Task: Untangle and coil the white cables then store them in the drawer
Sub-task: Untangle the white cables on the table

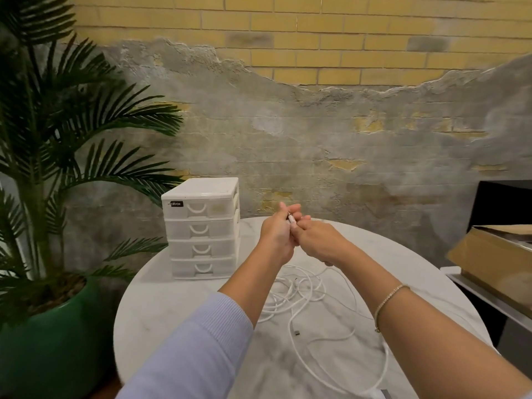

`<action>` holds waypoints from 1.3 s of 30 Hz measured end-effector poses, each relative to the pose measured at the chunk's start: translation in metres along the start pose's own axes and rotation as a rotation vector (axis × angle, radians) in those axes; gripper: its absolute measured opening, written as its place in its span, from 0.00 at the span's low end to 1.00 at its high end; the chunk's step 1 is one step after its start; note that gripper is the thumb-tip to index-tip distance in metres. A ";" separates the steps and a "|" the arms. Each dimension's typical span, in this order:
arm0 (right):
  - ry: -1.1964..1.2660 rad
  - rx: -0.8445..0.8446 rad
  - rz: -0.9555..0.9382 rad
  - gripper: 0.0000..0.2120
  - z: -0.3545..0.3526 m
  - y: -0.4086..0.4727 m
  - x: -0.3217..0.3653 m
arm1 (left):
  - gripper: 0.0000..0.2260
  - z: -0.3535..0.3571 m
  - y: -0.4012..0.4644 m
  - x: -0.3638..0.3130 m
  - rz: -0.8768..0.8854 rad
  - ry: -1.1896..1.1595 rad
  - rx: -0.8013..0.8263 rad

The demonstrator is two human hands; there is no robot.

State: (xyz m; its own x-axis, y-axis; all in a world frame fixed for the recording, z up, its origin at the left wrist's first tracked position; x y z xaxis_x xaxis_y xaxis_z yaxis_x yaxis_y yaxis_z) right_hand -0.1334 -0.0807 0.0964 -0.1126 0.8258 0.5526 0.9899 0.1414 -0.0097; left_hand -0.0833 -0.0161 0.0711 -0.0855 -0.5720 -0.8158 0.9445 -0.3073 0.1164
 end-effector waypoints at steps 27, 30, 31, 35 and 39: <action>-0.168 -0.021 -0.104 0.16 -0.106 -0.022 0.006 | 0.17 -0.131 -0.031 -0.033 -0.140 0.379 -0.415; -0.247 -0.009 -0.121 0.16 -0.107 -0.020 0.022 | 0.14 -0.128 -0.029 -0.040 -0.247 0.846 -0.373; -0.280 -0.004 -0.128 0.16 -0.106 -0.018 0.027 | 0.15 -0.120 -0.027 -0.048 -0.235 1.033 -0.354; -0.399 0.028 -0.159 0.16 -0.089 -0.010 0.046 | 0.21 -0.035 -0.028 -0.084 0.177 0.983 -0.069; -0.463 0.002 -0.216 0.15 -0.080 -0.007 0.058 | 0.24 0.032 -0.032 -0.072 0.085 0.837 0.294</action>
State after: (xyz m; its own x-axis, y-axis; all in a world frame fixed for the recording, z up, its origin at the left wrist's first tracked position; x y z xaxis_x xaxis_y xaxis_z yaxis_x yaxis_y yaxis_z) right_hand -0.1396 -0.0771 0.1952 -0.3417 0.9327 0.1151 0.9396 0.3366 0.0621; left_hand -0.1177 0.0109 0.1444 0.3496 0.1062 -0.9308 0.8075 -0.5379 0.2419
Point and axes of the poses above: each hand's wrist, its own y-axis towards the middle knuckle, its own z-axis out of the palm, x = y × z, the point moved 6 cm from there along y, towards the middle knuckle, and after that the axes turned 12 degrees about x, right-handed, at the moved point
